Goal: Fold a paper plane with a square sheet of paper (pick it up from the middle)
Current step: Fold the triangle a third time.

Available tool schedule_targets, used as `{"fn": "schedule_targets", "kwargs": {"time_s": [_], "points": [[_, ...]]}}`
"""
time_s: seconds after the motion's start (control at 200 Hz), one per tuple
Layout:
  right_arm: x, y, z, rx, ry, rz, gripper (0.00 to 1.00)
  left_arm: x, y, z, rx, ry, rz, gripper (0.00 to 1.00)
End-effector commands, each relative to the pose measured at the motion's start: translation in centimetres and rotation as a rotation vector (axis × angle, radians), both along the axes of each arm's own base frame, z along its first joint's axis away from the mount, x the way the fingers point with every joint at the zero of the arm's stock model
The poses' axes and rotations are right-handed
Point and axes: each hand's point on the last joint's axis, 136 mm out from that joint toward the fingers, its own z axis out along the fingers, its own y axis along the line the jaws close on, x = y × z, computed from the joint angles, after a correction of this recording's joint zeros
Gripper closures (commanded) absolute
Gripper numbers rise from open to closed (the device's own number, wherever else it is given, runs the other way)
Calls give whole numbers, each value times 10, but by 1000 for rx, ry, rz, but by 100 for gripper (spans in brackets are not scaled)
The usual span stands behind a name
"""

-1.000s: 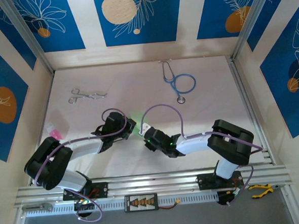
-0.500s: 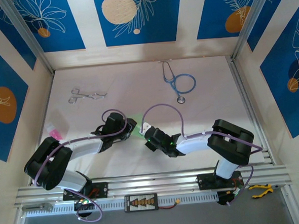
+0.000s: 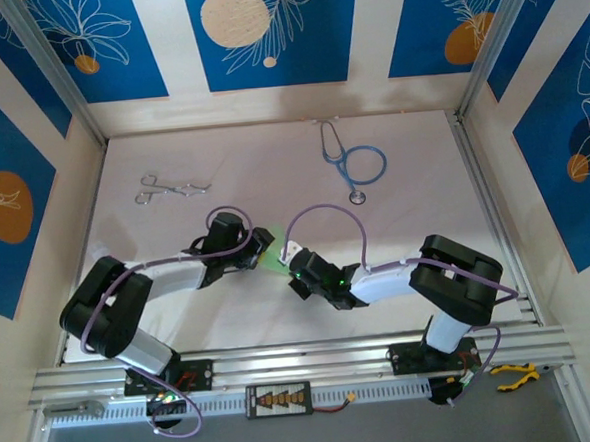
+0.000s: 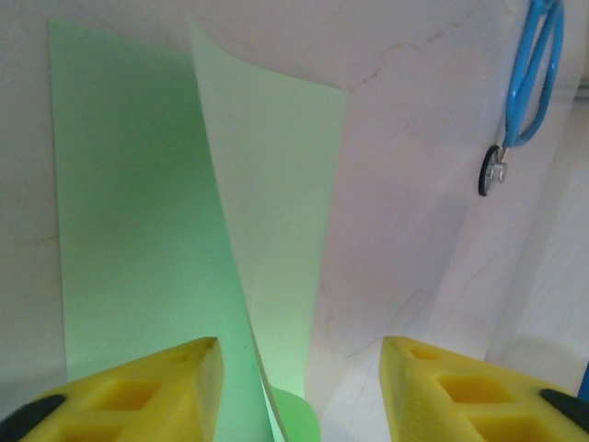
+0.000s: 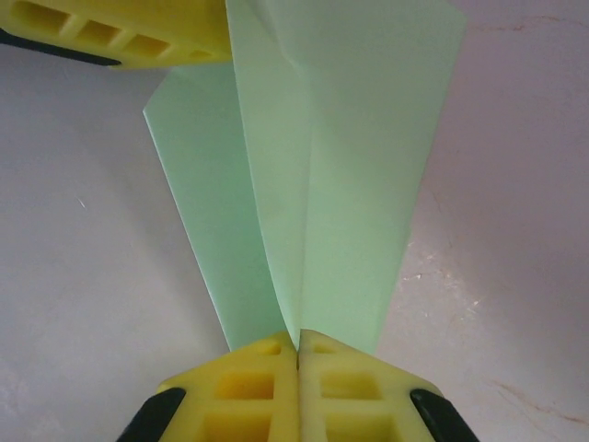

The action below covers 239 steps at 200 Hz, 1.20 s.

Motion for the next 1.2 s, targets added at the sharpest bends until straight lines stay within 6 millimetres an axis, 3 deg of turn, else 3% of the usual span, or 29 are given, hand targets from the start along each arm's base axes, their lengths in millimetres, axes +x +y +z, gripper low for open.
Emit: {"fn": "schedule_targets", "kwargs": {"time_s": [0.0, 0.15, 0.26, 0.575, 0.75, 0.885, 1.191], "points": [[1, 2, 9, 53, -7, -2, 93, 4, -3, 4, -16, 0, -28, 65], [0, -5, 4, 37, -4, -23, 86, 3, -1, 5, -18, 7, -21, 83], [1, -11, 1, 14, -5, -42, 81, 2, -1, 7, -26, 11, -20, 88], [-2, -13, 25, 57, -68, -21, 71, 3, -5, 10, -47, 12, -27, 93], [-7, -1, 32, 49, -122, 55, 69, 4, -7, 12, -74, 17, -17, 94], [-6, 8, 29, -4, -159, 85, 68, 5, -9, 17, -90, 11, -14, 95], [9, 1, 15, -101, -191, 16, 69, 3, -11, 20, -118, 9, -17, 94]]}}
